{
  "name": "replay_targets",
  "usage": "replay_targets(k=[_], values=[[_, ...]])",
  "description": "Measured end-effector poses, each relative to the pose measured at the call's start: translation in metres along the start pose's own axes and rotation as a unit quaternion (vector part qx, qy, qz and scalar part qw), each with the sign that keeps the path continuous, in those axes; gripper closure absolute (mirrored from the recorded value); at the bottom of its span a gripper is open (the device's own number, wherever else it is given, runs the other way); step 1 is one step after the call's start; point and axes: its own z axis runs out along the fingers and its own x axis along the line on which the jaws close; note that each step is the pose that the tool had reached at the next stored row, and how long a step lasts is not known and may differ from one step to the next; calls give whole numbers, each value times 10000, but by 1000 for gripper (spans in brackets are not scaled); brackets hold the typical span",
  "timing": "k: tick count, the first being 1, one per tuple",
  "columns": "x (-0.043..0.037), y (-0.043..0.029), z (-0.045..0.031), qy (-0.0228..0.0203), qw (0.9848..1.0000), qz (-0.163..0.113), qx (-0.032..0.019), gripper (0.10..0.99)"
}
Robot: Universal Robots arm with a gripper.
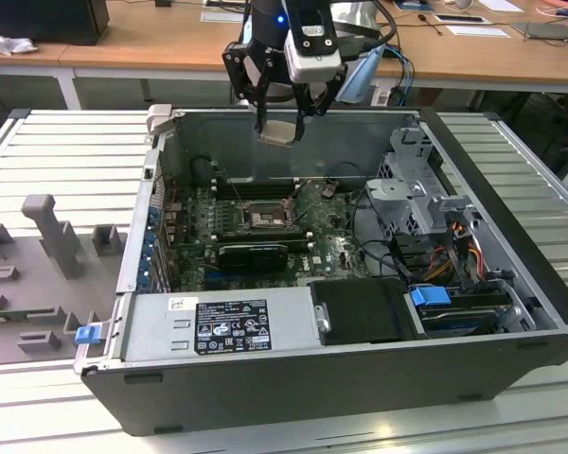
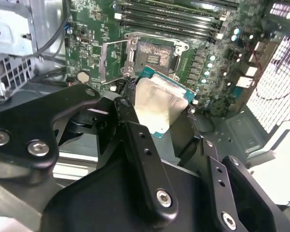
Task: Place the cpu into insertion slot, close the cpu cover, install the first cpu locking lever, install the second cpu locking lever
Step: 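Place the cpu into insertion slot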
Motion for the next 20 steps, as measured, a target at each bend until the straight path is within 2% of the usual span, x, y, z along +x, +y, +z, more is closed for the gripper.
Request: replay_targets(k=[7,20], values=[[0,0,1,-40,9990,443,-7,561],[0,0,3,-82,9957,921,-17,561]])
